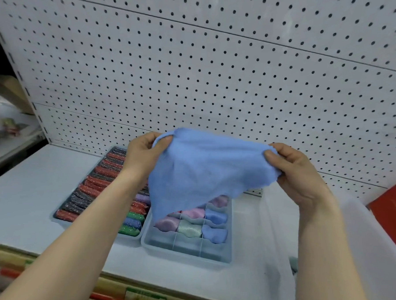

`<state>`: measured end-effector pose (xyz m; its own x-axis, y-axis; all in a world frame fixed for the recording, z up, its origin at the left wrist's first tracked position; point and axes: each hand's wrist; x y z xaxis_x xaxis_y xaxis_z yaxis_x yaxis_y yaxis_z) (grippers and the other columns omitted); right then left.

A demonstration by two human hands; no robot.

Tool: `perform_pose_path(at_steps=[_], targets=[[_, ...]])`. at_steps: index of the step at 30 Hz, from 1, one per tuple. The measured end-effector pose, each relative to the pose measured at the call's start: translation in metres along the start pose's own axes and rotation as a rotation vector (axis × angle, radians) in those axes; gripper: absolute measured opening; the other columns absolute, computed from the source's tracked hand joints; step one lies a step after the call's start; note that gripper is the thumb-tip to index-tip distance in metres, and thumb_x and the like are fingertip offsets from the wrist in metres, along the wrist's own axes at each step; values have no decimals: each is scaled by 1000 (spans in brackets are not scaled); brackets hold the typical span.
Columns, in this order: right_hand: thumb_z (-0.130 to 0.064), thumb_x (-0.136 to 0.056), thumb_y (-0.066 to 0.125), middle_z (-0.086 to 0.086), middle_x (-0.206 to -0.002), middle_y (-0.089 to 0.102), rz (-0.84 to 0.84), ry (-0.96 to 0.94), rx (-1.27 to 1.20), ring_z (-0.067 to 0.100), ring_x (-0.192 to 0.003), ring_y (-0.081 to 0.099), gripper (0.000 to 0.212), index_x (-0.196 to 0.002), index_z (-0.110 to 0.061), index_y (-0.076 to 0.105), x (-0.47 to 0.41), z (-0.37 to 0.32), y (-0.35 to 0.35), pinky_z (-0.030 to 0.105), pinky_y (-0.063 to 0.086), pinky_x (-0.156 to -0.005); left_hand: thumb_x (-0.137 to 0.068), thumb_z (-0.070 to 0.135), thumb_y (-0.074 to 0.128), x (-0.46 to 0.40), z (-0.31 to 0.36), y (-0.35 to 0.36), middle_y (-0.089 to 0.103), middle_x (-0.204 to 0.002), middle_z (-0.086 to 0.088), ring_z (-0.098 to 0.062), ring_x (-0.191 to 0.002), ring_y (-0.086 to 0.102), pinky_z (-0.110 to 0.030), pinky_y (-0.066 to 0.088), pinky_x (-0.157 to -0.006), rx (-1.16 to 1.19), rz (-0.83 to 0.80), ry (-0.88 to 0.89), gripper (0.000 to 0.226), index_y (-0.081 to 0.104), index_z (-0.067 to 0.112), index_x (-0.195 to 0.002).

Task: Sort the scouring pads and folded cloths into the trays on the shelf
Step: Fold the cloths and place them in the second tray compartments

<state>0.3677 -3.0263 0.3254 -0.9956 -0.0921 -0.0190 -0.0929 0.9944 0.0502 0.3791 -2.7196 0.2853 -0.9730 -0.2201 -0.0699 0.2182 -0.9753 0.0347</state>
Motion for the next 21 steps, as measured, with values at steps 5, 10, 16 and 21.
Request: perform_pose_path(at_steps=[5,10,16,21], targets=[[-9,-81,76,7,-78,67,351,42,157,22,-73,59,9,-79,-8,67,-18,31,24,32,49,-65,-87,29,68,-3,-24,-6,67,-72,-5,-23,-65,57,-43,46,-61,-187,117,-21,27,67,5,-74],[-2,-88,67,7,-79,71,284,-76,46,18,-73,64,10,-85,-9,74,-20,33,68,31,56,-73,-94,31,57,18,-15,36,27,-60,-7,-17,-58,22,-33,17,-57,-33,2,-16,45,37,6,-62],[-5,-92,62,10,-91,75,281,-159,58,20,-82,69,15,-97,-6,76,-20,24,101,37,58,-85,-100,27,52,42,2,76,33,-62,-6,-17,-60,26,-32,22,-58,29,-127,134,37,60,1,-75],[-33,-96,59,22,-94,72,221,-102,16,32,-97,70,39,-92,4,71,-11,26,103,43,54,-95,-103,32,44,49,4,81,72,-104,7,-6,-99,64,-33,51,-91,-50,-262,107,29,69,27,-117]])
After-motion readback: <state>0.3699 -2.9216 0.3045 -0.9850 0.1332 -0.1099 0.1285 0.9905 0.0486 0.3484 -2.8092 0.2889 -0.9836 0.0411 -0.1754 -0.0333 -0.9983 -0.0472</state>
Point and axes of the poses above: each hand's wrist, its own x-axis away from the middle knuckle, its own y-axis out of the palm, z = x × y
